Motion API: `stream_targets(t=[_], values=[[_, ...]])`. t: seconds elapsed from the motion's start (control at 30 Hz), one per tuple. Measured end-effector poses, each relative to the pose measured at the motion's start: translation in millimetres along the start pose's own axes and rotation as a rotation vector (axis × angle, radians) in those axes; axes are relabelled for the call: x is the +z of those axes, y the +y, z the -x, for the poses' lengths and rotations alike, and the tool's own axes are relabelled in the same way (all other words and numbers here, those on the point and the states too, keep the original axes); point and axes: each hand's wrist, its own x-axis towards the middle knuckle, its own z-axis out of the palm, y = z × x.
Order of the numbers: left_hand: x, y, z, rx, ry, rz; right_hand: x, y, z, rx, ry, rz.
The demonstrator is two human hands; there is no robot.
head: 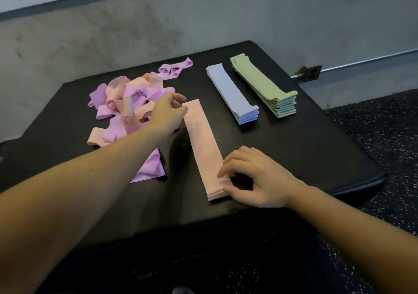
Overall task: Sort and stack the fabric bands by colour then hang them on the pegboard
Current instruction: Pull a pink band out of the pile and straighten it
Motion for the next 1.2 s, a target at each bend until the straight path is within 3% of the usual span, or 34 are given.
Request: stream_targets(t=[0.27, 0.4, 0.7, 0.83, 1.0, 1.2], values=[[-41, -37, 81, 0.192, -0.088, -0.08, -3, -7, -4, 0.166, 0.112, -0.152], [-74, -78, 102, 0.218, -0.007, -0.166, -4, -20, -12, 0.229, 0.126, -0.17], [-130, -151, 119, 0.058, 0.017, -0.288, 4, -61, -74, 0.157, 0.002, -0.146], [-134, -169, 121, 0.079, 0.096, -0.246, 21, -85, -125, 0.1, -0.122, -0.14], [-129, -176, 122, 0.13, 0.189, -0.164, 52, -111, -206, 0.054, -0.347, 0.061], [-130, -180, 117, 0.087, 0.147, -0.132, 99, -110, -284, -0.034, -0.527, 0.298]])
